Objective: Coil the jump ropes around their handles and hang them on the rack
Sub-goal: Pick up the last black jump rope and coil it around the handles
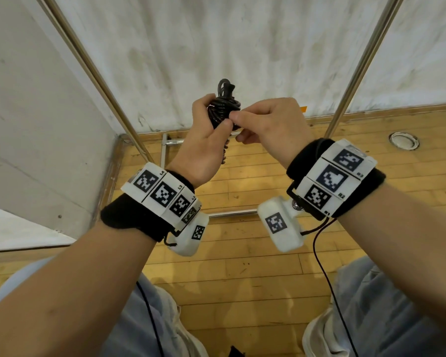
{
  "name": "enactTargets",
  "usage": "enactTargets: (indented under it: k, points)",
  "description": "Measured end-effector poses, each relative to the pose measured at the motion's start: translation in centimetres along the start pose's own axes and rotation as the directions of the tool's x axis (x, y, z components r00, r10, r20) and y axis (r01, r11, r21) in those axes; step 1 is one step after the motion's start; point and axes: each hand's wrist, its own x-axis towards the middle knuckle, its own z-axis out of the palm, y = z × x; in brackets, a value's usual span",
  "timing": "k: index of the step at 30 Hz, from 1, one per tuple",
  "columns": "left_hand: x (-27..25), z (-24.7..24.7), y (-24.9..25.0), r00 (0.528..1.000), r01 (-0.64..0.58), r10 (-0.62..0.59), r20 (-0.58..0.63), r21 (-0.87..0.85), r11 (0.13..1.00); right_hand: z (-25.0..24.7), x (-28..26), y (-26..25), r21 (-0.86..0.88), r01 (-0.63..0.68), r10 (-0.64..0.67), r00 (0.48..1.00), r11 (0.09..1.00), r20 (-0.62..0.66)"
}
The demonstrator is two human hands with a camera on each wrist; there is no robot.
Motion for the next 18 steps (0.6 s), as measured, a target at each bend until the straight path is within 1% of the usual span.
enactTargets:
  k: [3,6,8,11,14,16,18]
  points:
    - [-0.3,0.1,-0.3,0.996,-0.077,0.082,-0.031,0.141,0.987,0.2,-0.1,0.1,-0.031,-0.020,0.019,1.000,0.999,-0.023]
    - [-0.1,0.3,-0.1,0.977,-0.096,0.141,-0.157,0.264,0.960,0.6,-0.2,0.1,-0.061,-0.057,0.054,0.998,0.997,-0.036]
    - [0.0,0.4,0.0,0.963,-0.123,0.181,-0.199,0.275,0.954,0.4,0.1,0.3,-0.017,-0.101,0.101,0.995,0.995,-0.014]
    - [-0.1,0.4,0.0,0.965,-0.133,0.174,-0.197,0.206,0.969,-0.2,0.6,0.5,0.135,-0.175,0.172,0.984,0.975,0.037]
    - [-0.3,0.8,-0.1,0.979,-0.088,0.097,-0.178,0.059,0.994,-0.5,0.9,0.8,0.233,-0.243,0.239,0.970,0.942,0.045]
    - [-0.5,1.2,-0.1,0.987,-0.040,0.034,-0.156,-0.034,0.999,-0.3,1.0,1.0,0.238,-0.251,0.246,0.968,0.938,0.052]
    - [-0.5,1.3,-0.3,0.990,0.018,-0.031,-0.137,-0.094,0.995,0.0,1.0,1.2,0.201,-0.235,0.224,0.972,0.951,0.077]
